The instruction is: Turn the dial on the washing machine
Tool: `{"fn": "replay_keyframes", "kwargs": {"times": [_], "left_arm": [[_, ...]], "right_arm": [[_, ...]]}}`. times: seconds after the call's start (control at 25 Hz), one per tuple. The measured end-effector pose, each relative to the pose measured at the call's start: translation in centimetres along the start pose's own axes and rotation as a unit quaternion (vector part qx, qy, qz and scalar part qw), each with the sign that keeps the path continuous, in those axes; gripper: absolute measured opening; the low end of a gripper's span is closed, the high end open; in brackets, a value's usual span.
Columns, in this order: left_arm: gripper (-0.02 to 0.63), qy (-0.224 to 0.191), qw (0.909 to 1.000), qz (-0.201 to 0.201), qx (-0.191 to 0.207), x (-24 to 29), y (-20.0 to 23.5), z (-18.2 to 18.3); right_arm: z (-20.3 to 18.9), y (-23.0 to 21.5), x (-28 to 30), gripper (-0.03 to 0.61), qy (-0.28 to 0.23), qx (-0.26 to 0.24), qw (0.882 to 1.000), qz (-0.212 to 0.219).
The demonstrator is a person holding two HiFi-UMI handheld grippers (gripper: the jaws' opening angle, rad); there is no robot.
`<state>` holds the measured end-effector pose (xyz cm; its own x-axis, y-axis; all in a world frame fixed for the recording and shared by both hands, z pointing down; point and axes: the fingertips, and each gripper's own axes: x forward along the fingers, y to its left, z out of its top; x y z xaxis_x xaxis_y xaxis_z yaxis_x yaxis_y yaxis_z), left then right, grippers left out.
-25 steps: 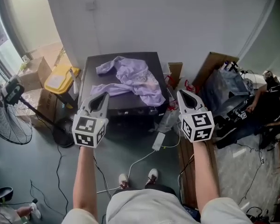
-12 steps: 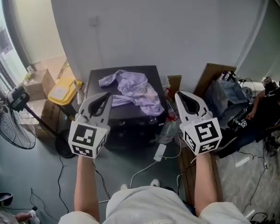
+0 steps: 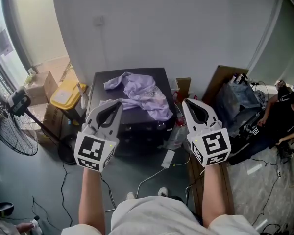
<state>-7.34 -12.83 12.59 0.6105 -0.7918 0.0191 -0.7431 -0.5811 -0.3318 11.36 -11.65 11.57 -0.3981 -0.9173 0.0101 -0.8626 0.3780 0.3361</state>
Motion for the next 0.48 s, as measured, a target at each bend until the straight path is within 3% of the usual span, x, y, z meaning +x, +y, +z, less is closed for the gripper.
{"fn": "replay_keyframes", "kwargs": {"times": [0.48], "left_arm": [[0.014,0.009,1.0,-0.001,-0.003,-0.23,0.5,-0.85]], "right_arm": [[-0.71,0.44,0.26,0.014,0.011,-0.005,1.0,-0.006]]}}
